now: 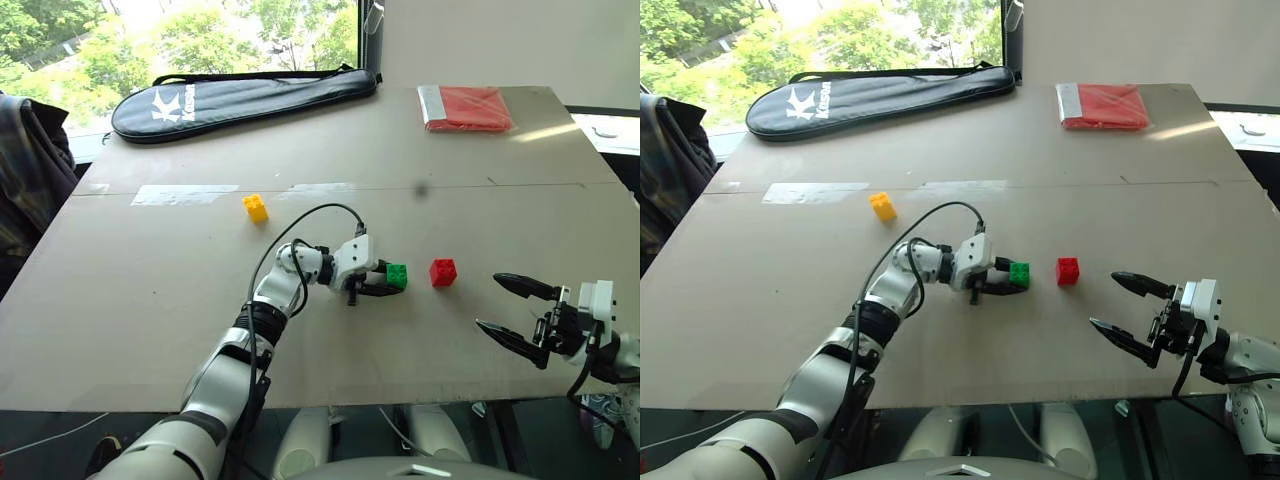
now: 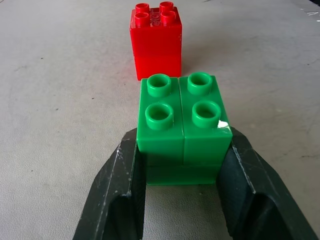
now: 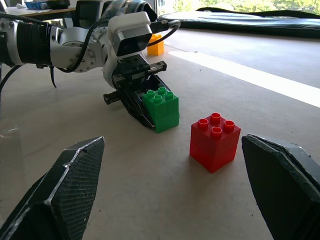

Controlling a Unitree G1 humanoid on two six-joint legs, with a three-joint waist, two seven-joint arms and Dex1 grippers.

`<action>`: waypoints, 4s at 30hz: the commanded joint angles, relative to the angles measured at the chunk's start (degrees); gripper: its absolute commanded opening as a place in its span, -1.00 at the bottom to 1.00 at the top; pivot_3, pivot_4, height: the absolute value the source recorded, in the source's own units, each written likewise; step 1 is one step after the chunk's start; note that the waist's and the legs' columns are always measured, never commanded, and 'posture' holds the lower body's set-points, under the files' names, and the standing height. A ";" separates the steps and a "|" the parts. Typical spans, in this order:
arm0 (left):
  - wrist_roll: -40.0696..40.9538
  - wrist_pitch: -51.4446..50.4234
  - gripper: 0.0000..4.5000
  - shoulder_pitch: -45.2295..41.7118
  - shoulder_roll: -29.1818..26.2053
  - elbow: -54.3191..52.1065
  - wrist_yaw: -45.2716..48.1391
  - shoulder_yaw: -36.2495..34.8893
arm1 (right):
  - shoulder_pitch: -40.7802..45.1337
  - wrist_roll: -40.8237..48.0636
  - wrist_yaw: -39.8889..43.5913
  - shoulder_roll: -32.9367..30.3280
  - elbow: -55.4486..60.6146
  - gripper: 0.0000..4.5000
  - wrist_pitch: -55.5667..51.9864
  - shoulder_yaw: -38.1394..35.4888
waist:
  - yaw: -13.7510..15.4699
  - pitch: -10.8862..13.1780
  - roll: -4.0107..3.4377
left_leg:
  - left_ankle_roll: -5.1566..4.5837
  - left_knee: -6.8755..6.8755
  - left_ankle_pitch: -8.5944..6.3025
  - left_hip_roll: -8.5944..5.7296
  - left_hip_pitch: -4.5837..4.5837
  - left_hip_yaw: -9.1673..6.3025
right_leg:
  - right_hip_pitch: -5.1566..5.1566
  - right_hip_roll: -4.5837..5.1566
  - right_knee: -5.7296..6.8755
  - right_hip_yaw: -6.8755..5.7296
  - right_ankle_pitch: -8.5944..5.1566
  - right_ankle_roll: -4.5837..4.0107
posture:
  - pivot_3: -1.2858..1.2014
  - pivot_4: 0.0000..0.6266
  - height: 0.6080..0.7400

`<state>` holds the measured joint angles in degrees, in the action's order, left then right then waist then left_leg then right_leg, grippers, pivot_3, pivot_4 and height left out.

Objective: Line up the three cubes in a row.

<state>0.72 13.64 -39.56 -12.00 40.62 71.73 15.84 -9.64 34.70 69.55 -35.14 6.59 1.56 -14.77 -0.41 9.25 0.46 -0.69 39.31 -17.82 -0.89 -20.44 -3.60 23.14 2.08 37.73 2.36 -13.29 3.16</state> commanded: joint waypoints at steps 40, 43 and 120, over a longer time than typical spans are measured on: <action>-3.86 1.73 0.61 -1.17 0.45 7.52 -6.20 1.81 | -0.04 -0.09 0.52 0.65 0.57 1.00 1.98 -0.44 | -0.02 0.00 0.01 | -0.02 -0.02 0.00 -0.01 0.58 -0.05 | -0.65 0.00 -0.09 0.05 -0.12 0.20 | 0.03 -0.52 1.00; -4.87 2.56 0.78 -1.18 0.42 8.01 -8.03 2.26 | -0.04 -0.05 0.58 0.66 0.48 1.00 2.06 -0.38 | -0.04 0.00 0.01 | -0.02 -0.02 0.00 0.01 0.59 -0.07 | -0.64 0.00 -0.09 0.05 -0.14 0.23 | 0.03 -0.52 1.00; -0.03 -16.87 0.78 6.78 3.94 -14.22 -77.53 -25.00 | 5.96 3.08 -1.79 3.20 1.41 1.00 -0.72 0.26 | 1.17 0.34 0.13 | 0.25 -0.22 0.13 -0.07 -0.43 -0.32 | 0.40 0.45 -0.15 -0.32 0.00 0.04 | 0.03 -0.52 1.00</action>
<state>1.16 -4.15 -32.12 -8.20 27.89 -5.02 -9.40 -3.54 36.72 68.01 -32.01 7.39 0.12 -12.37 0.76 9.59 0.59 -0.44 39.08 -17.69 -0.96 -20.87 -3.92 23.54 2.53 37.58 2.04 -13.30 3.20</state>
